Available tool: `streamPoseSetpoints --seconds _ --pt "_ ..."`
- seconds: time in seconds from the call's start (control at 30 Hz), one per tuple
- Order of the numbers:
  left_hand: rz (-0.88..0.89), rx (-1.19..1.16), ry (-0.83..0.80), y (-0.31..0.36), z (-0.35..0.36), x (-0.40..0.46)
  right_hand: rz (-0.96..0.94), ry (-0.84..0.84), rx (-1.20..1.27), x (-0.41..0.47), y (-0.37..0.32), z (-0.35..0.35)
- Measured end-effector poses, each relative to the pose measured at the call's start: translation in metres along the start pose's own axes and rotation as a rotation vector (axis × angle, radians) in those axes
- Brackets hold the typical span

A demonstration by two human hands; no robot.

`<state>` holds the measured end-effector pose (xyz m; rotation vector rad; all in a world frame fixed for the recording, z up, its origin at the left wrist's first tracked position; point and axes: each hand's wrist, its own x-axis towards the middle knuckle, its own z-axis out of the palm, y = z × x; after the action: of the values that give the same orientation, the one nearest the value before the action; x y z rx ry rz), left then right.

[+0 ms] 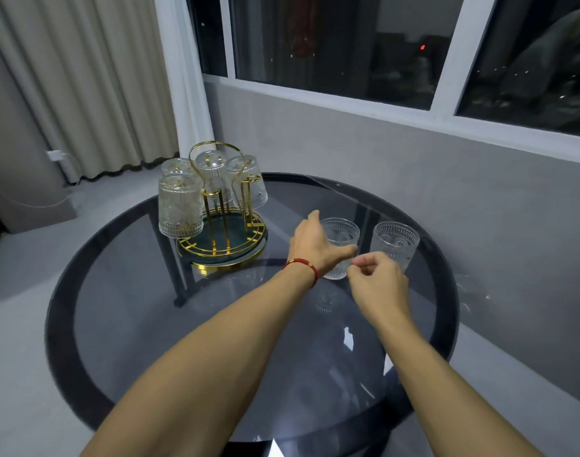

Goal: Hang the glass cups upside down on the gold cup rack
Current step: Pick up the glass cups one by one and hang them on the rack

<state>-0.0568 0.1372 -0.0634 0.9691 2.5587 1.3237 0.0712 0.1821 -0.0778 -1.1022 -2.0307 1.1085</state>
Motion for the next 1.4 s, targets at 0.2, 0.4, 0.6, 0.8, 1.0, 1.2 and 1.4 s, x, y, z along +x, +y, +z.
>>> streamPoseSetpoints --seconds 0.2,0.4,0.6,0.8,1.0,1.2,1.4 --pt "-0.107 -0.176 0.198 -0.029 -0.023 -0.039 -0.008 -0.117 0.141 -0.002 0.006 0.006" --pt "-0.255 -0.614 0.221 -0.05 -0.057 -0.065 0.164 -0.323 0.396 -0.018 -0.011 0.033" --pt "-0.256 -0.627 0.15 -0.061 -0.08 -0.071 0.249 -0.427 0.932 -0.027 -0.039 0.056" --pt "-0.047 0.192 0.277 -0.116 -0.092 -0.07 0.068 -0.082 0.819 -0.016 -0.061 0.078" --pt "-0.028 0.39 0.223 -0.138 -0.086 -0.066 -0.274 0.063 0.451 0.018 -0.098 0.073" --pt "-0.029 0.428 0.213 -0.14 -0.086 -0.064 -0.351 0.048 0.257 0.047 -0.152 0.081" --pt "-0.034 0.44 0.219 -0.143 -0.085 -0.062 -0.392 -0.01 0.082 0.057 -0.168 0.103"
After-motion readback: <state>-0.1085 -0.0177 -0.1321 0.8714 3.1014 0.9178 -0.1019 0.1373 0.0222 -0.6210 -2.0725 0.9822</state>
